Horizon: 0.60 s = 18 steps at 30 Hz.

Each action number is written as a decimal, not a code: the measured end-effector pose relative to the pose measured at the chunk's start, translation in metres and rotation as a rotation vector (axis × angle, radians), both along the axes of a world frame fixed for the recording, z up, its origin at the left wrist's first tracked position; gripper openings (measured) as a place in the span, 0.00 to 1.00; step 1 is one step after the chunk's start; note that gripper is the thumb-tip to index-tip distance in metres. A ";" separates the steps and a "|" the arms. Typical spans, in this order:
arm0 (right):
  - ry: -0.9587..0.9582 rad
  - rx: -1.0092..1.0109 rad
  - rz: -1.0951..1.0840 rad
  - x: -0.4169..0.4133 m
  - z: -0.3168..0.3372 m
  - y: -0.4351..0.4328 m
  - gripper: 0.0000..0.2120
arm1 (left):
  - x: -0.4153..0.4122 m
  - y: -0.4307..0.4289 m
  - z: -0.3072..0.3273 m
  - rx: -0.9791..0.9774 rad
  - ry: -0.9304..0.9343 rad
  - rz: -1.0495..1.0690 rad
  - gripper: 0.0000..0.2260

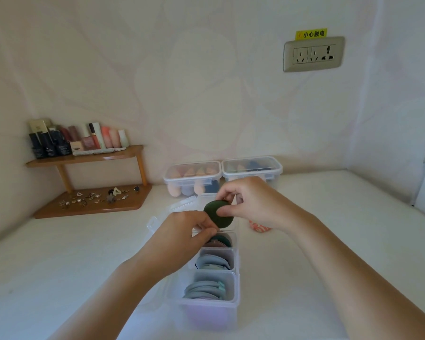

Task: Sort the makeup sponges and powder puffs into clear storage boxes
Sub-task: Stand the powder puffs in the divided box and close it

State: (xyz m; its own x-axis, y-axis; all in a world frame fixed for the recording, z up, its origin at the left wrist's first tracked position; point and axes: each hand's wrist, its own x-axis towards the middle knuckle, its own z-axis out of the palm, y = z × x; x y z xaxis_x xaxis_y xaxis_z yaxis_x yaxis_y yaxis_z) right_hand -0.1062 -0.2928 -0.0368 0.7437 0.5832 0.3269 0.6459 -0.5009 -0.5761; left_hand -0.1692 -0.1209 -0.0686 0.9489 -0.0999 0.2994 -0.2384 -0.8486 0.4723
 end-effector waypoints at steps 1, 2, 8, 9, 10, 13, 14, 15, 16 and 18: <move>-0.010 -0.008 -0.003 -0.003 0.001 0.000 0.05 | 0.000 0.000 0.000 0.000 0.000 -0.001 0.06; -0.010 -0.030 -0.002 -0.004 0.002 0.000 0.05 | -0.001 0.000 0.000 0.000 0.002 -0.003 0.06; -0.116 -0.262 -0.018 -0.010 0.002 0.006 0.08 | -0.003 0.001 0.002 0.020 -0.011 -0.018 0.05; -0.136 -0.279 -0.018 -0.011 0.002 0.006 0.08 | -0.004 0.000 0.003 0.021 -0.014 -0.022 0.05; -0.158 -0.300 -0.015 -0.011 0.001 0.007 0.08 | -0.004 0.000 0.004 0.020 -0.019 -0.028 0.05; -0.193 -0.364 0.008 -0.010 -0.002 0.008 0.09 | -0.007 0.000 0.006 0.009 -0.032 -0.043 0.04; -0.170 -0.380 0.019 -0.009 -0.004 0.008 0.09 | -0.007 0.000 0.006 0.006 -0.027 -0.045 0.05; -0.126 -0.393 0.033 -0.008 -0.005 0.007 0.10 | -0.008 0.000 0.006 0.005 -0.019 -0.044 0.07; -0.071 -0.398 0.045 -0.009 -0.005 0.006 0.11 | -0.008 -0.001 0.006 0.007 -0.012 -0.043 0.07; -0.004 -0.379 0.035 -0.010 -0.003 0.005 0.12 | -0.009 -0.002 0.006 0.007 -0.008 -0.042 0.08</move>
